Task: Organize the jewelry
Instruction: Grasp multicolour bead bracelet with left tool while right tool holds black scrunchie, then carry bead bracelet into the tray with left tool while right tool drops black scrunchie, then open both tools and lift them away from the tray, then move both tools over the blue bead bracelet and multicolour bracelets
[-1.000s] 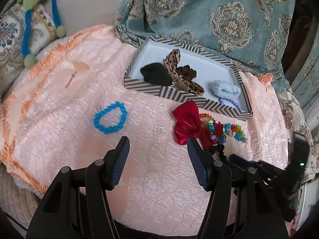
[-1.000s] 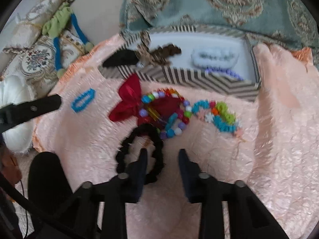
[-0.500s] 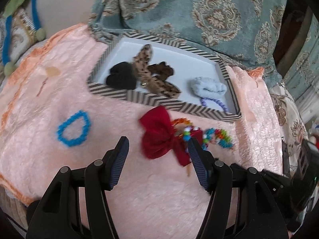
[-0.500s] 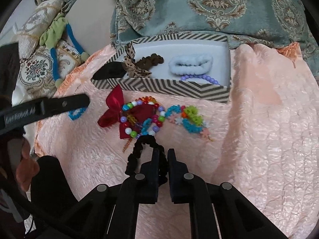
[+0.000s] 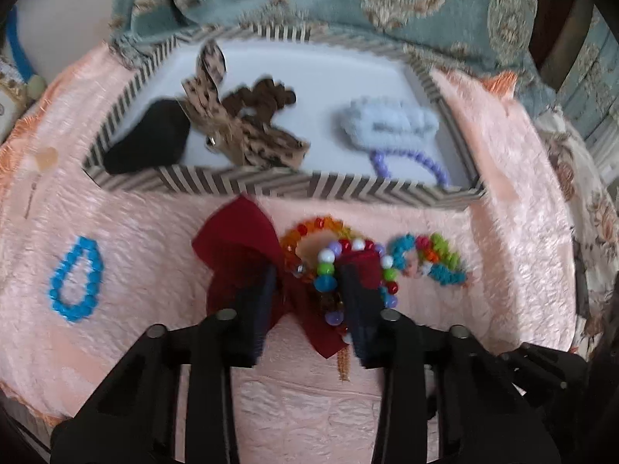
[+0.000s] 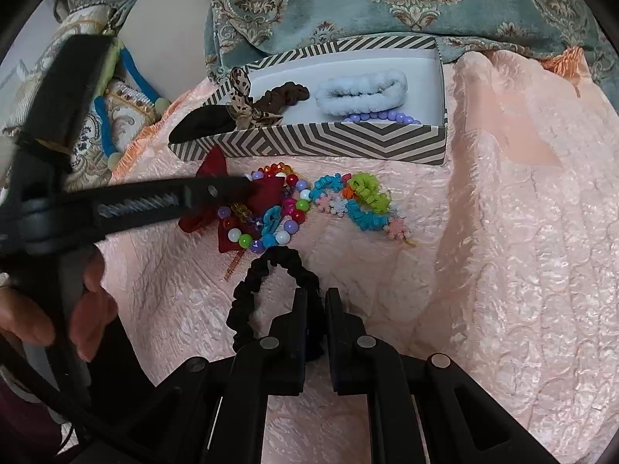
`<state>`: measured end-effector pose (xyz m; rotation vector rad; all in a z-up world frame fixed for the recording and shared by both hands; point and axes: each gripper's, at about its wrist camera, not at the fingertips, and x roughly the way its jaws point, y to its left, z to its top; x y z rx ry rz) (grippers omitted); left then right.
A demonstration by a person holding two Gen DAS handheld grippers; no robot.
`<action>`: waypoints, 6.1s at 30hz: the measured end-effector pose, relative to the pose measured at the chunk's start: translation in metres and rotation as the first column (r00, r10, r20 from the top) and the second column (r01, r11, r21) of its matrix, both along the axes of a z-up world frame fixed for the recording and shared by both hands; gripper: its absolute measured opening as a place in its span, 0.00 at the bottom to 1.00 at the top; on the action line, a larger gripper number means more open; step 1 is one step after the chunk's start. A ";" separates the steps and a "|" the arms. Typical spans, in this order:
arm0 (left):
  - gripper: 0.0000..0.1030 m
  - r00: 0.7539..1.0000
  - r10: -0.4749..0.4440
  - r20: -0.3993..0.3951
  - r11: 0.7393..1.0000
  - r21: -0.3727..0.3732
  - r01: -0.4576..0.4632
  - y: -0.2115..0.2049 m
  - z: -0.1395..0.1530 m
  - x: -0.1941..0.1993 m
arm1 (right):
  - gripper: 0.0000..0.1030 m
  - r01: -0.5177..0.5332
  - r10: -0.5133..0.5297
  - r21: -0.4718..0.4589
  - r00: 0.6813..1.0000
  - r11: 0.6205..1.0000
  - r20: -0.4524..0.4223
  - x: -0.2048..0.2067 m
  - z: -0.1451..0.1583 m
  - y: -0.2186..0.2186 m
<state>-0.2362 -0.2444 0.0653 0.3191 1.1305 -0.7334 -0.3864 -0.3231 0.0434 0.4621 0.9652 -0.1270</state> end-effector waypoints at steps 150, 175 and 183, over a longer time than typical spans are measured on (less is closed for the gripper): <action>0.58 0.966 0.200 0.162 0.979 -0.071 -0.190 0.125 0.088 0.070 | 0.61 0.057 -0.040 -0.254 0.997 0.966 0.072 0.042 0.110 -0.052; 0.58 0.938 0.345 0.038 0.938 -0.045 -0.344 0.211 0.028 0.049 | 0.61 0.054 -0.057 -0.154 0.998 0.987 -0.016 -0.012 0.043 -0.038; 0.58 0.933 0.360 0.028 0.932 -0.048 -0.358 0.210 0.024 0.055 | 0.61 0.021 -0.023 -0.158 1.000 0.987 -0.010 0.007 0.035 -0.030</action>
